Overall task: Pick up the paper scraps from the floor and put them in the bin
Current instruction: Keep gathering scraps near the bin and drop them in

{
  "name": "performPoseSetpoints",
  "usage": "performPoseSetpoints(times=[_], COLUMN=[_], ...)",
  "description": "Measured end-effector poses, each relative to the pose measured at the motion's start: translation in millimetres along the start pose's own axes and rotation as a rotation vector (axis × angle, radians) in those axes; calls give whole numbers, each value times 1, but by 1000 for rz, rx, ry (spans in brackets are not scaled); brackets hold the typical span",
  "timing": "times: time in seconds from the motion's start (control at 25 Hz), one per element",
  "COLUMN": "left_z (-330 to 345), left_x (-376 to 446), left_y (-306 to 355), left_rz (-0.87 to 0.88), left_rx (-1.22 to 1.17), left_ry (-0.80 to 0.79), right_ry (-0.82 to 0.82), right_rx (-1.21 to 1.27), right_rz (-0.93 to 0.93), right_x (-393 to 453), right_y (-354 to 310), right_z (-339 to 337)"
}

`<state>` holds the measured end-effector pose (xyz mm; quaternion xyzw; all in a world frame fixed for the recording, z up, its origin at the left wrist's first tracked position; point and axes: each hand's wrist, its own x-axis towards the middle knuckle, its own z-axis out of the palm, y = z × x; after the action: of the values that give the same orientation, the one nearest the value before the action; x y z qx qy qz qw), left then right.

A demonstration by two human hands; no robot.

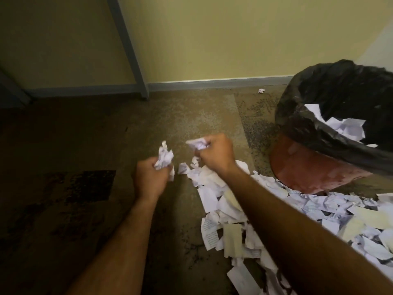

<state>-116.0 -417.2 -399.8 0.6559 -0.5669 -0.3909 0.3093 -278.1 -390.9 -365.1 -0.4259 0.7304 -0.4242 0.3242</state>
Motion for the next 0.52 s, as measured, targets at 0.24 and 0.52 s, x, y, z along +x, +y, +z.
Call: performPoseSetpoints(times=[0.24,0.52], left_z=[60,151], left_x=[-4,-82], left_y=[164,282], left_rz=[391,615], left_rx=[-293,-453], left_ry=[-89,-403], right_ry=[411,643], right_rx=[204,-418], right_rz=[-204,-7], right_x=[31,10], right_y=[-59,-27], right_z=[-168,-320])
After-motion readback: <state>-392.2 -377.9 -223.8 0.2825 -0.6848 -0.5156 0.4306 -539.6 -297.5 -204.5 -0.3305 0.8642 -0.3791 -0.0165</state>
